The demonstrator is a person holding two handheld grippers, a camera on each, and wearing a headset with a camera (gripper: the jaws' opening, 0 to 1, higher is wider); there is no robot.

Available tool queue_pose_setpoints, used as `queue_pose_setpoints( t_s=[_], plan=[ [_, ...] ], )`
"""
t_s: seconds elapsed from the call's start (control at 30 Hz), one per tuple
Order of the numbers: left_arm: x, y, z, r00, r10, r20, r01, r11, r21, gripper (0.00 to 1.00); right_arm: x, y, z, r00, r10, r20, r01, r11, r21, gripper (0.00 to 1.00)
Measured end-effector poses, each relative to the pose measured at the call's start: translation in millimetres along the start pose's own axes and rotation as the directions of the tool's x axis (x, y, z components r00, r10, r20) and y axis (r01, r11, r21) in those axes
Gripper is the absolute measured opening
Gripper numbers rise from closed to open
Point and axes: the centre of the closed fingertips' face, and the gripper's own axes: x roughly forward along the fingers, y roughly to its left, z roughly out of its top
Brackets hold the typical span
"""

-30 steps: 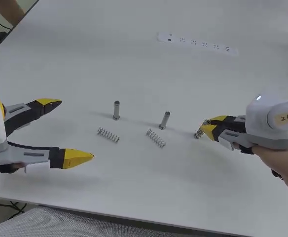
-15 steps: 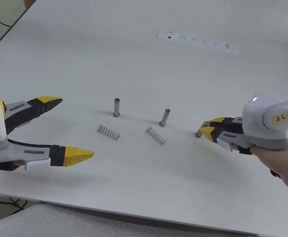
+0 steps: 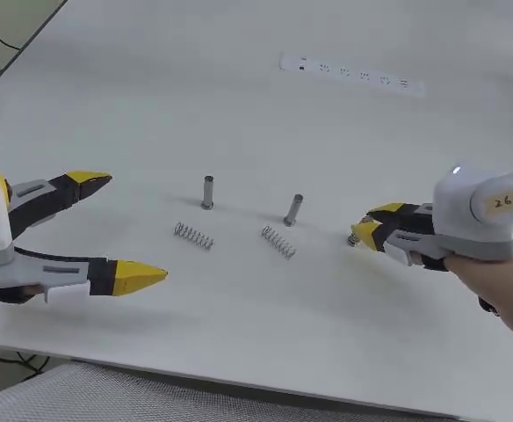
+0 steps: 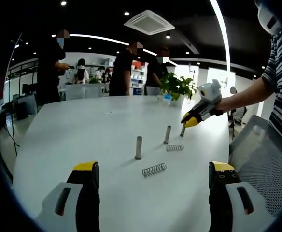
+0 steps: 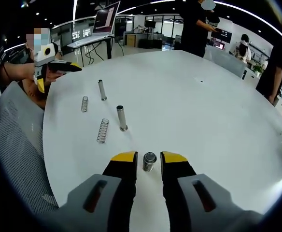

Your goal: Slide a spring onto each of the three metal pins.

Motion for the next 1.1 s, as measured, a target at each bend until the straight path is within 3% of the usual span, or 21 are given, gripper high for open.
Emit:
queue_pose_setpoints(
  t_s=[0.73,1.1],
  plan=[
    [2.3,1.2,8.8,0.9999,-0.006,0.01,0.006,1.0,0.01,0.94,-17.0,2.8,13.0,0.9981,-0.01,0.061,0.005,0.996,0.091,0.32],
    [1.3,1.6,10.3,0.9999,-0.003,0.011,0.003,1.0,0.011,0.94,-30.2,7.5,9.8,0.9956,-0.01,0.094,-0.007,0.984,0.176,0.33]
  ],
)
